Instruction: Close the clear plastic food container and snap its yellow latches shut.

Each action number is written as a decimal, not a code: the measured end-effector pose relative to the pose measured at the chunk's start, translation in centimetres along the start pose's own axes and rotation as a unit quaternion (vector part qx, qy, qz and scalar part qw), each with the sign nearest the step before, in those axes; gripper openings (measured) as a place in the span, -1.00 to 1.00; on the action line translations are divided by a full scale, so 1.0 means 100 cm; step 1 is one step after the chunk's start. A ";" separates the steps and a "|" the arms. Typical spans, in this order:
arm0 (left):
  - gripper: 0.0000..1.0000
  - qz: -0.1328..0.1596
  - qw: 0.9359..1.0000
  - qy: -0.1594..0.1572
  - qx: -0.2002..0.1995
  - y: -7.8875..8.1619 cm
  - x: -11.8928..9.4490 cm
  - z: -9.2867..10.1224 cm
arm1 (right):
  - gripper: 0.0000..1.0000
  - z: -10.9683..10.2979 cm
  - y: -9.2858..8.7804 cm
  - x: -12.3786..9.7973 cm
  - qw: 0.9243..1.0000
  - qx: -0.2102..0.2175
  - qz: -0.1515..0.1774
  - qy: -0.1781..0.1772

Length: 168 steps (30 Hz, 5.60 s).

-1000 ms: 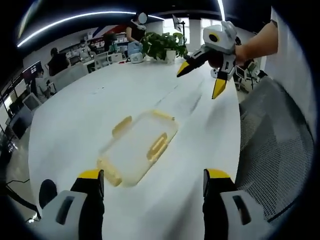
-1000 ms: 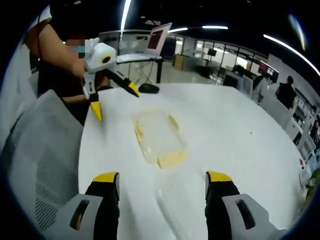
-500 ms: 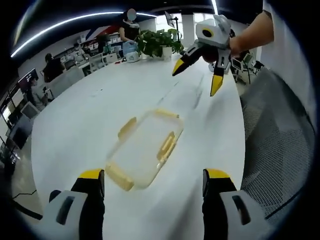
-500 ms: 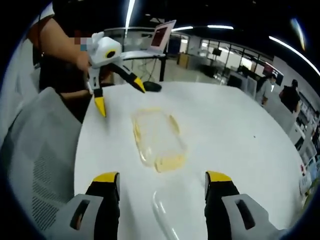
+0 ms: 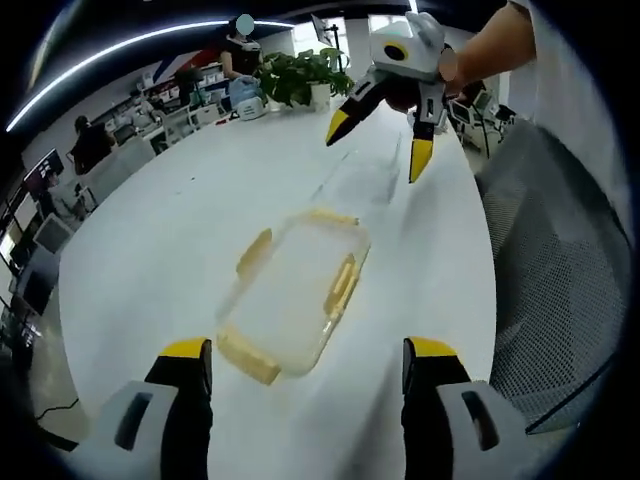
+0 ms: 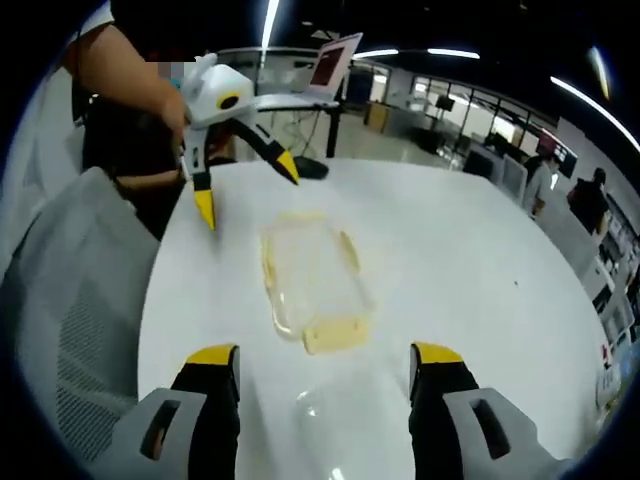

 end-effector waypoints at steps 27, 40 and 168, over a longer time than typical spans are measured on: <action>0.46 -0.031 0.998 -0.017 0.049 -0.003 0.013 -0.028 | 0.32 0.007 0.010 0.028 0.998 -0.033 -0.016 0.047; 0.40 -0.061 0.993 -0.031 0.095 -0.003 0.021 -0.042 | 0.32 0.008 0.008 0.044 0.995 -0.063 -0.041 0.067; -0.22 -0.138 0.973 -0.095 0.159 0.016 0.017 -0.053 | -0.23 0.025 0.007 0.053 0.979 -0.099 -0.112 0.137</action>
Point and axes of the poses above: the point that each gripper's makers call its tool centre point, and the gripper's own axes: x roughly forward along the fingers, z roughly to its right, y roughly out of its top, the point moved 4 cm from there along -x, roughly backward along the fingers, and after that the axes turned 9 degrees about -x, right-handed, at the moved point
